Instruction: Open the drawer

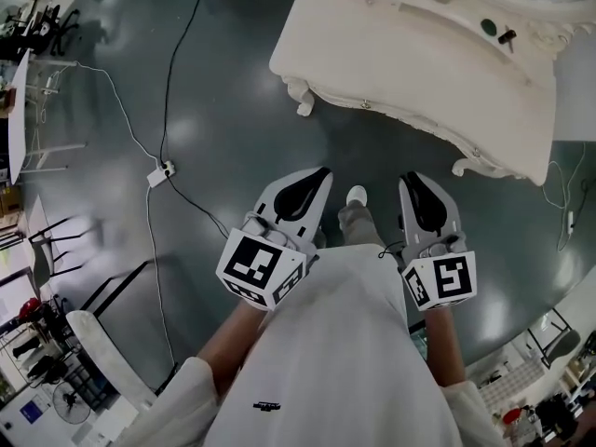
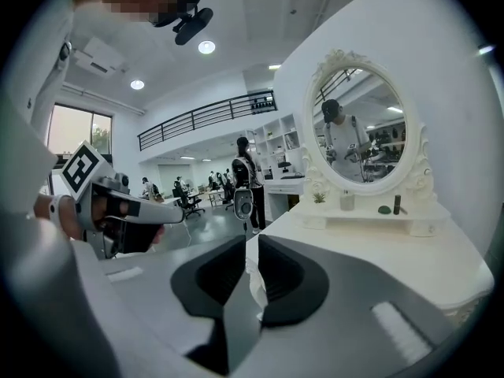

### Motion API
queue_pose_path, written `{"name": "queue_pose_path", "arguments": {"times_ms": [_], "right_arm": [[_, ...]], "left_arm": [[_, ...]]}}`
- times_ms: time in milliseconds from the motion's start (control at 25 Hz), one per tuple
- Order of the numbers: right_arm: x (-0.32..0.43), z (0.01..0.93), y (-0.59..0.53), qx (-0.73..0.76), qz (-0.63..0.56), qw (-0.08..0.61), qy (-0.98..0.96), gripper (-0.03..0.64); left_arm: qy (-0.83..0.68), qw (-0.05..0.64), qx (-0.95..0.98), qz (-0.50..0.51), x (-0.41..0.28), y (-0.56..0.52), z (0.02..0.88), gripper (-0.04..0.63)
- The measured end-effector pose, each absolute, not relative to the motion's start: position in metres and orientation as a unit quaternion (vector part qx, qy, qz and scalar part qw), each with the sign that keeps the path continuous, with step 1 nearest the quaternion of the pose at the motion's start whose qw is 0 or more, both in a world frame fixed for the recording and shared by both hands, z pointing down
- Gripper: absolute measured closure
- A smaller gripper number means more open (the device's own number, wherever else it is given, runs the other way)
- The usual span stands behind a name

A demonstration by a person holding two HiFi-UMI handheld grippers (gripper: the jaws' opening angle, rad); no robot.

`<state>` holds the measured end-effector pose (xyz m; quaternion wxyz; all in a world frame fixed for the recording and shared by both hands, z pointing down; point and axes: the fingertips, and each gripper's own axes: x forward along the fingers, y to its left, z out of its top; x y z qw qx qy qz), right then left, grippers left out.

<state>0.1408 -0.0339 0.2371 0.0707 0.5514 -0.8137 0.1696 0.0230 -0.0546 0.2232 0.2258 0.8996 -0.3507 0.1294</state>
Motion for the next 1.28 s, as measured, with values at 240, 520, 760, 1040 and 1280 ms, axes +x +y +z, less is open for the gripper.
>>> {"name": "queue_pose_path", "arguments": {"times_ms": [240,520,760,1040,1280], "right_arm": [[0.144,0.250,-0.052,0.535,0.181,0.073,-0.822,0.531],[0.137,0.274,-0.073,0.517,0.193,0.083,-0.830,0.503],[0.133,0.298,-0.085,0.511,0.200,0.090,-0.831,0.494],[0.130,0.331,-0.103,0.516,0.213,0.093,-0.825,0.488],[0.128,0.363,-0.115,0.525,0.229,0.099,-0.814,0.479]], "left_arm": [[-0.378,0.230,0.888,0.128,0.022,-0.069,0.229,0.586],[-0.396,0.239,0.876,0.136,0.018,-0.078,0.246,0.586],[-0.409,0.239,0.868,0.149,0.013,-0.083,0.266,0.586],[-0.405,0.244,0.866,0.166,0.012,-0.087,0.287,0.586],[-0.405,0.249,0.863,0.172,0.010,-0.091,0.300,0.586]]}}
